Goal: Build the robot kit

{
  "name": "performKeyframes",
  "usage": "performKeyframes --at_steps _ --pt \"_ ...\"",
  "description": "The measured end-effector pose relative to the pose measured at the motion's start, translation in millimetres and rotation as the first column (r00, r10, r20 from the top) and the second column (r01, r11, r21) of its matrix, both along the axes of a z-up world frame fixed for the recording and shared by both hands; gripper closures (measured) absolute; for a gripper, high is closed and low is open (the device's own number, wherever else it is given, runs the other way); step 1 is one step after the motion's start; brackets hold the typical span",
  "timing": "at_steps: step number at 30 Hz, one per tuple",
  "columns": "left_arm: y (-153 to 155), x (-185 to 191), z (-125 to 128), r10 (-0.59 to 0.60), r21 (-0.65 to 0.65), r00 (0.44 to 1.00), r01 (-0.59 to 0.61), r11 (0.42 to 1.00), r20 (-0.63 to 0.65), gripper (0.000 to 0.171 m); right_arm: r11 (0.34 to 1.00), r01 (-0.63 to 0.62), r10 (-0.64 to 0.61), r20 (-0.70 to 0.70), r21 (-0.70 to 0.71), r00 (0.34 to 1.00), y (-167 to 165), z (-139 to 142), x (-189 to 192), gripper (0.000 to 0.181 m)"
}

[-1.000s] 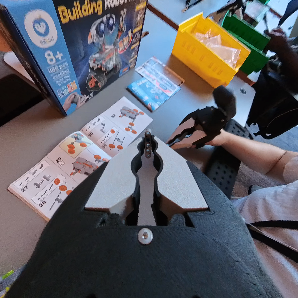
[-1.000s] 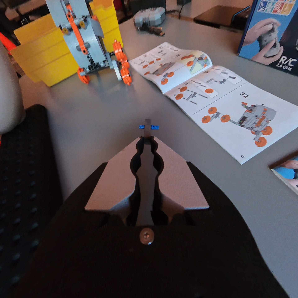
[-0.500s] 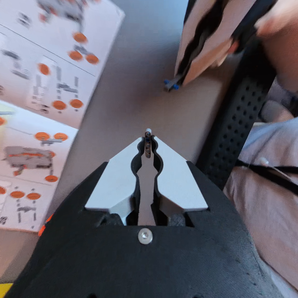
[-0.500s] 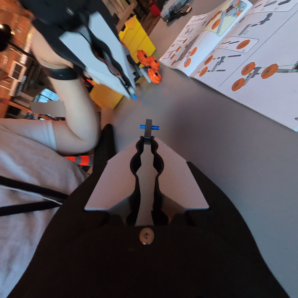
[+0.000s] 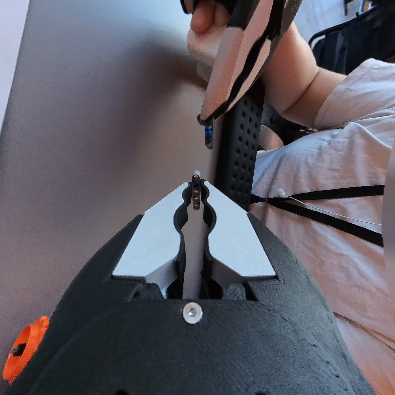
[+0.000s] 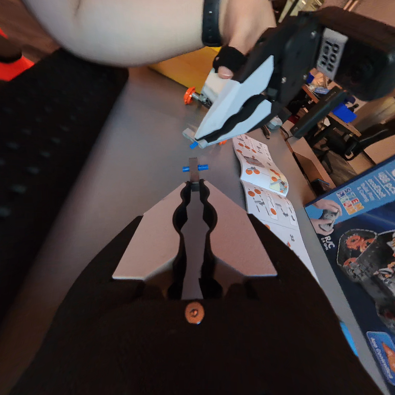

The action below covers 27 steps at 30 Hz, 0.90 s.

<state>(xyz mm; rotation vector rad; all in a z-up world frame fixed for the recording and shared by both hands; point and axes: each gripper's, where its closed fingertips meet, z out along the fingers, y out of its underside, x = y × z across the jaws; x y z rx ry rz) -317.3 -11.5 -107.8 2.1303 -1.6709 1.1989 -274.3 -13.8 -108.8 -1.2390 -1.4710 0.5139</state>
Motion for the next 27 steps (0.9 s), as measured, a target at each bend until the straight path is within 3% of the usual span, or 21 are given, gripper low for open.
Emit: performKeyframes --at_steps 3,7,12,15,18,21,23,24,25,27 --pt "-7 6 7 -0.007 -0.093 0.999 0.011 0.996 0.045 0.166 0.998 -0.053 0.047 0.138 0.037 0.989 -5 -17 -4 0.173" --pt "-5 -4 -6 -0.022 -0.023 0.999 0.021 1.0 -0.041 0.166 0.977 -0.197 0.213 0.342 -0.079 0.915 -16 -45 -1 0.174" --pt "-3 -8 -7 -0.009 0.004 0.998 0.009 1.0 -0.06 0.166 0.908 -0.372 0.411 0.59 -0.193 0.695 -23 -68 0 0.173" --pt "-1 -11 -5 -0.001 0.015 0.998 0.001 1.0 -0.061 0.166 0.876 -0.437 0.447 0.685 -0.205 0.575 -21 -74 0 0.173" --pt "1 -11 -2 0.013 0.021 0.999 -0.012 1.0 -0.049 0.166 0.885 -0.442 0.384 0.765 -0.145 0.518 -7 -73 2 0.162" --pt "2 -13 -1 0.016 0.028 0.999 -0.014 1.0 -0.046 0.166 0.945 -0.318 0.257 0.777 -0.078 0.574 11 -61 11 0.142" --pt "3 -14 1 0.02 0.033 0.999 -0.019 0.999 -0.043 0.166 0.993 -0.107 0.11 0.709 -0.049 0.697 23 -46 18 0.143" --pt "4 -14 2 0.023 0.039 0.999 -0.021 0.999 -0.041 0.166 0.992 0.055 0.027 0.631 -0.109 0.775 22 -40 19 0.14" --pt "5 -15 3 0.027 0.047 0.999 -0.025 0.999 -0.037 0.166 0.952 0.205 -0.051 0.542 -0.227 0.839 15 -36 17 0.135" --pt "7 -15 6 0.031 0.056 0.999 -0.03 0.998 -0.026 0.166 0.82 0.341 -0.182 0.357 -0.459 0.916 -6 -31 6 0.121"
